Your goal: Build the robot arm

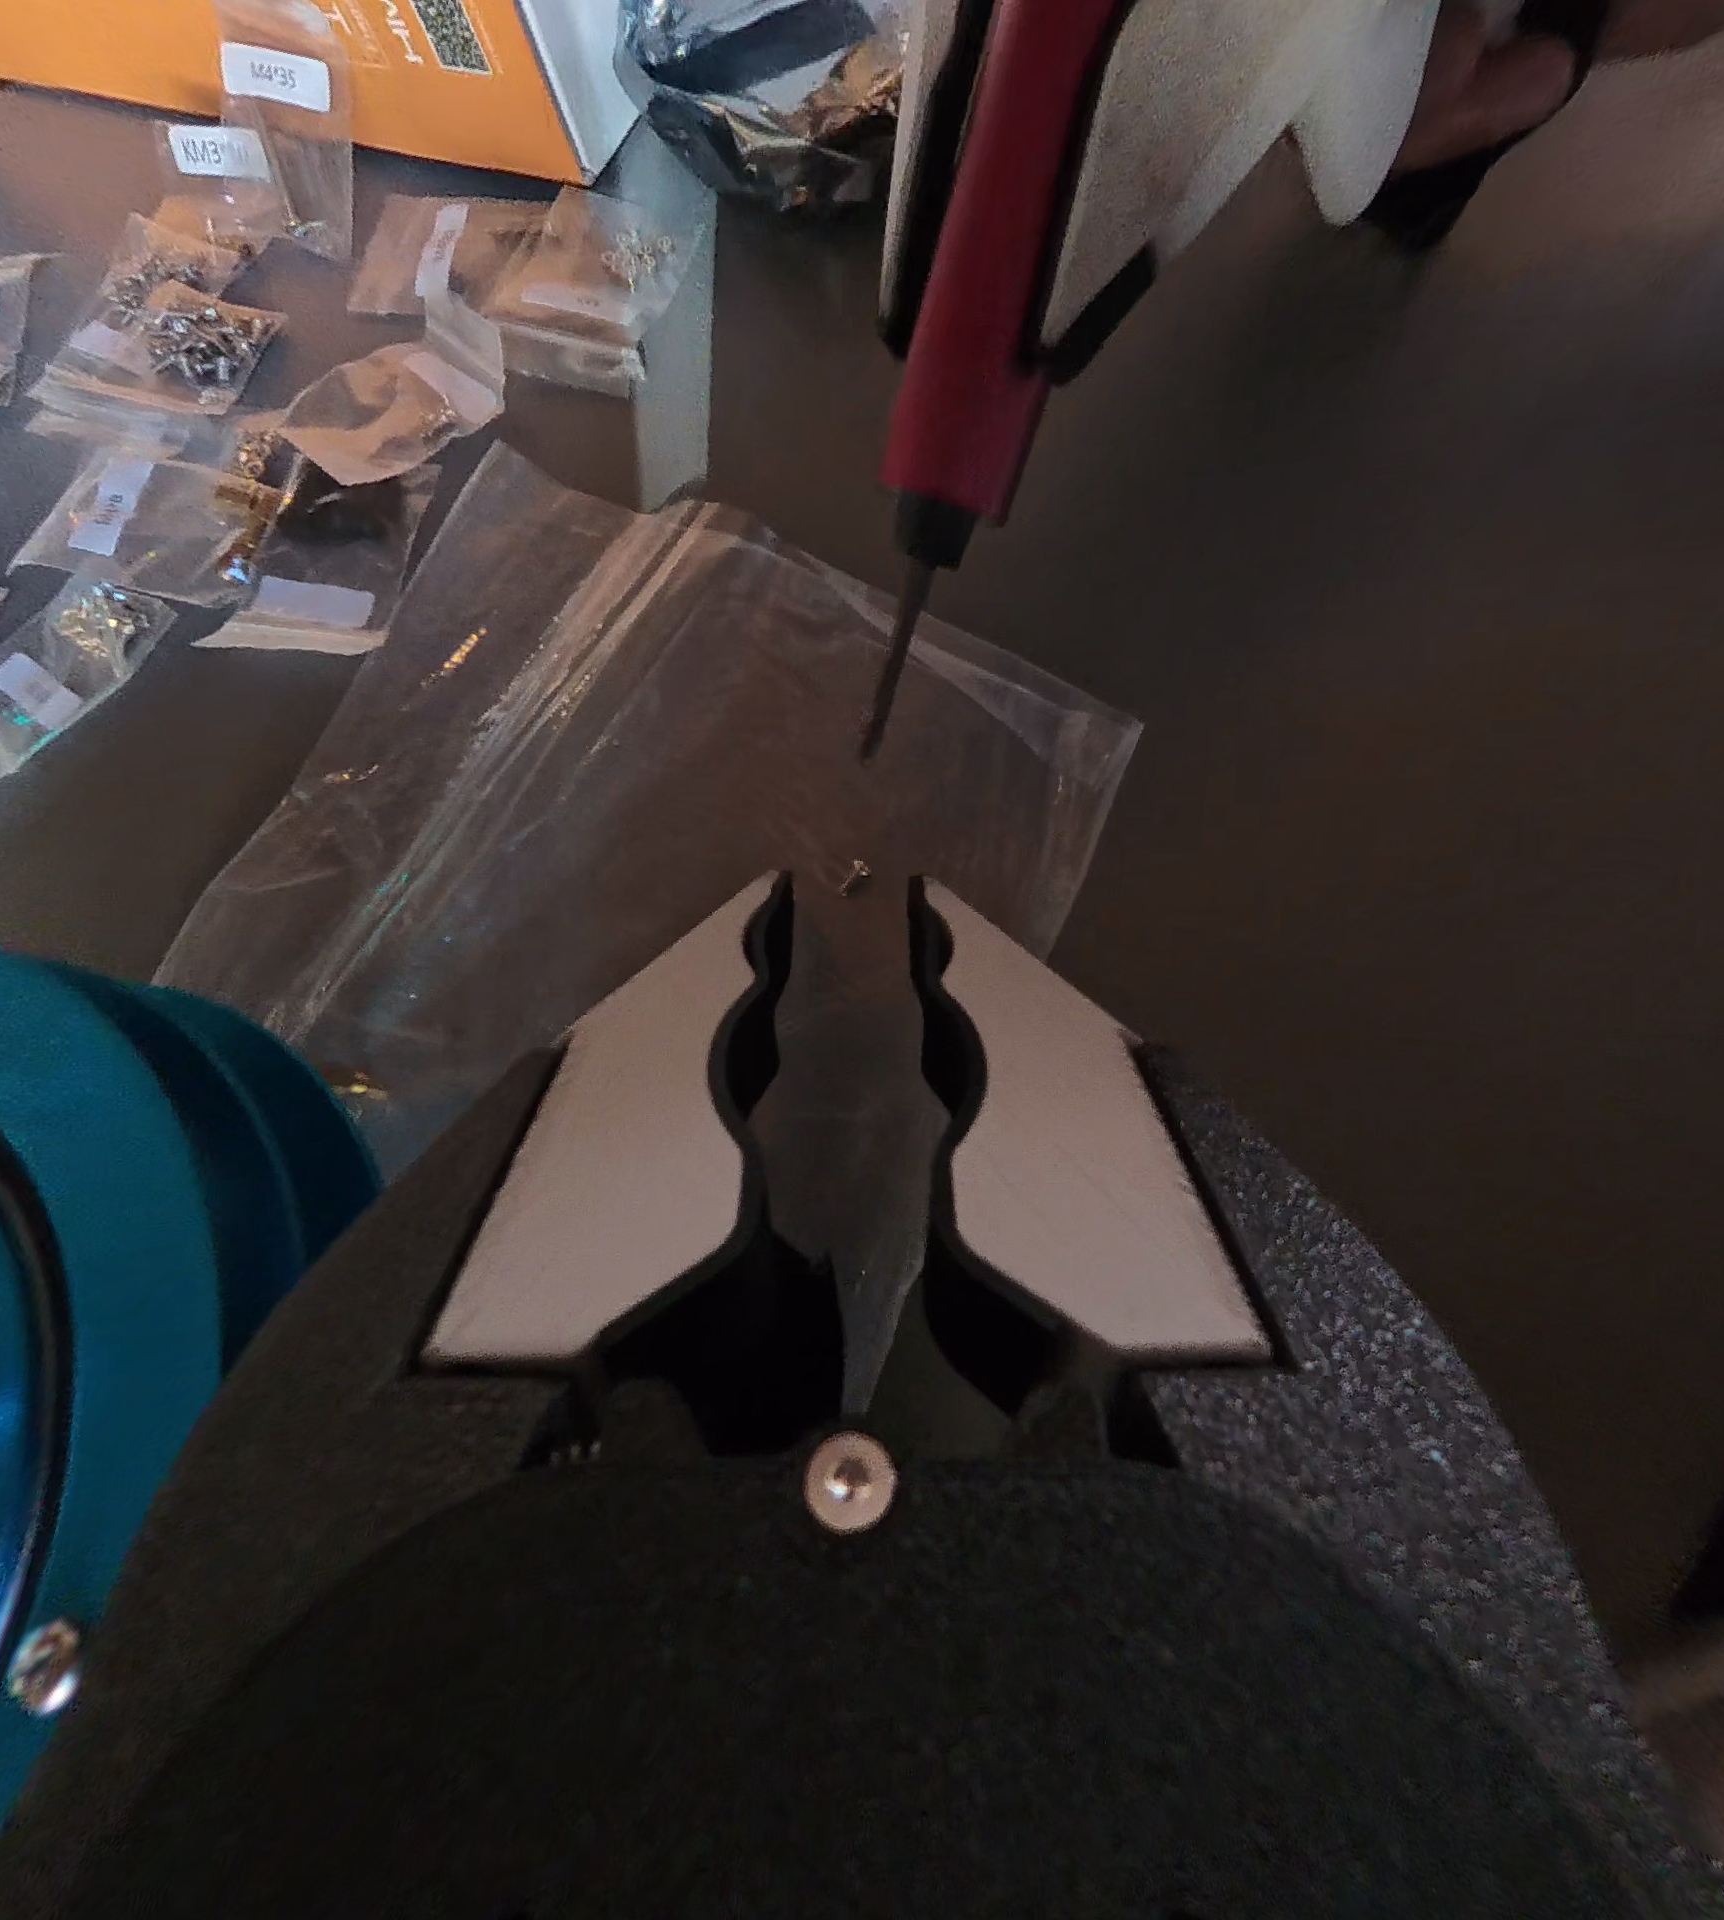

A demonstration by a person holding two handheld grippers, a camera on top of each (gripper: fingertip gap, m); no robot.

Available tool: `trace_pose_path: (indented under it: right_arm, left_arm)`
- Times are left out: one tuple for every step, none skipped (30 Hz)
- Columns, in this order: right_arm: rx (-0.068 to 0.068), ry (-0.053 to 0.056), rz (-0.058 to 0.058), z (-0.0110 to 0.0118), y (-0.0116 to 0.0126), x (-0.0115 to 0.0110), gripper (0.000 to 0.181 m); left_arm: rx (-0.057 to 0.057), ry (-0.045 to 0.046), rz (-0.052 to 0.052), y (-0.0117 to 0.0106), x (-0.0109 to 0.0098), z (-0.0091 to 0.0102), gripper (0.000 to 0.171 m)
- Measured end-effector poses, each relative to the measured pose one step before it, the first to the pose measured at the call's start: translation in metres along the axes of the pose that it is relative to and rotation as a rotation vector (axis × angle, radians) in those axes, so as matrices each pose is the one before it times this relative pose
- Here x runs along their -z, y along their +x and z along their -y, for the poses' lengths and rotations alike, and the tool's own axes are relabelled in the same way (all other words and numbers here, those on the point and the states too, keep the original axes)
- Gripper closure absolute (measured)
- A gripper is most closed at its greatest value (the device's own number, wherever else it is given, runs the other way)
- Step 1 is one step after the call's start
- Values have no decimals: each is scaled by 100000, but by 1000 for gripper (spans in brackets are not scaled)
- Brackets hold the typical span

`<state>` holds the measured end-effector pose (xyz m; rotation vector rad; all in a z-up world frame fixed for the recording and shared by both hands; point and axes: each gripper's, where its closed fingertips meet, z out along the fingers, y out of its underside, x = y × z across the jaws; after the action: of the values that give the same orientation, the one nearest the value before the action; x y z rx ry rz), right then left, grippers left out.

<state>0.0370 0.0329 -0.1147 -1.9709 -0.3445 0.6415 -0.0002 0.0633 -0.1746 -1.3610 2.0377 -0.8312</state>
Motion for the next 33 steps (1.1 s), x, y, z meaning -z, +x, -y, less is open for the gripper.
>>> trace_pose_path:
  right_arm:
    - [-1073, -2128, -1077, -405, 279, -49, 160]
    - [-876, -2134, -1253, -392, 281, -72, 160]
    - [-719, -1776, -608, -304, 135, -95, 160]
    - [-542, -1291, 82, -214, 0, -110, 160]
    - [-413, -826, 152, -137, -15, -104, 160]
    - [-315, -374, 82, -60, -12, -79, 160]
    - [-603, -308, 327, -66, -2, -54, 160]
    - [-585, -172, 221, -51, 19, -50, 160]
    - [-516, -83, 192, -47, 14, -72, 160]
    - [-291, -242, 453, -54, -50, -121, 160]
    - [-38, -675, 788, -111, -132, -136, 160]
    - [458, -748, 542, -106, -154, -138, 160]
    - [757, -398, 624, -26, -210, -156, 160]
    - [886, -162, 956, 50, -296, -174, 160]
    - [813, -4, 388, 88, -210, -184, 160]
    - [749, -48, -157, 62, -111, -166, 161]
    - [675, -282, -190, 22, -84, -136, 160]
    - [457, -319, -342, -13, -25, -105, 160]
    - [527, 282, -911, 78, 71, -42, 160]
    - [368, 586, -701, 130, 56, 23, 160]
    - [-97, 463, 63, 103, -6, 78, 160]
    - [-6, 751, -178, 139, 12, 141, 160]
    - [28, 843, -610, 164, 93, 215, 160]
    - [9, 847, -1160, 189, 178, 222, 160]
    - [146, 1649, -1225, 293, 191, 252, 161]
    - [-916, 1880, -71, 309, 101, 184, 161]
    - [-2029, 870, 123, 108, 159, 22, 160]
    - [-1753, -1029, -1889, -252, 484, -154, 160]
    - [-1078, -2214, -2439, -481, 537, -261, 160]
    - [-1207, -2721, -405, -545, 216, -281, 160]
    - [-644, -1225, 452, -271, 5, -234, 160]
    - [-238, -248, 1000, -47, -143, -139, 160]
    - [215, 50, 840, 37, -165, -56, 160]
  left_arm:
    - [-1259, -1139, 492, -26, -242, -41, 150]
    - [-774, -1858, -1083, 173, -271, -152, 149]
    - [33, -306, -661, 43, -158, 63, 149]
    - [275, -288, -589, -11, -117, 46, 149]
    - [394, -216, -1200, 57, -64, 41, 150]
    - [332, -370, -1726, 101, -37, 5, 152]
    - [481, -644, -2004, 136, -11, -22, 155]
    - [677, -607, -1667, 110, -4, -35, 157]
    - [574, -549, -1321, 109, 40, -54, 159]
    - [664, -654, -964, 96, 63, -82, 159]
    - [472, -777, -588, 55, 102, -115, 159]
    - [-136, -586, 6, -10, 123, -109, 157]
    - [-415, -351, 409, -88, 115, -130, 155]
    - [-167, -219, -4, -62, 113, -120, 154]
    - [150, -104, -719, 11, 89, -104, 154]
    - [161, 47, -896, 38, 57, -73, 154]
    - [295, 194, -821, 30, 35, -39, 154]
    - [546, 151, -921, 45, 7, -25, 154]
    - [681, -61, -812, 18, -1, -13, 154]
    - [515, -117, -577, 1, 2, -5, 154]
    - [69, -38, -248, -13, -9, 10, 154]
    - [-183, -61, 218, -51, -16, 28, 154]
    - [-96, 14, 503, -61, -29, 61, 153]
    - [-130, 27, 296, -26, -55, 45, 153]
    - [3, 166, 67, -8, -57, 42, 153]
    - [459, 177, -182, -13, -42, 44, 153]
    - [683, 180, -294, -9, -40, 29, 153]
    - [582, 216, -270, -20, -19, 26, 153]
    - [220, 203, -151, 0, -9, 11, 153]
    - [-165, 176, 51, -6, -16, 14, 153]
    - [-175, 141, 117, -3, -11, 5, 153]
    - [-6, 125, 84, 1, -6, 13, 153]
    - [123, 164, 58, 0, -19, 16, 153]
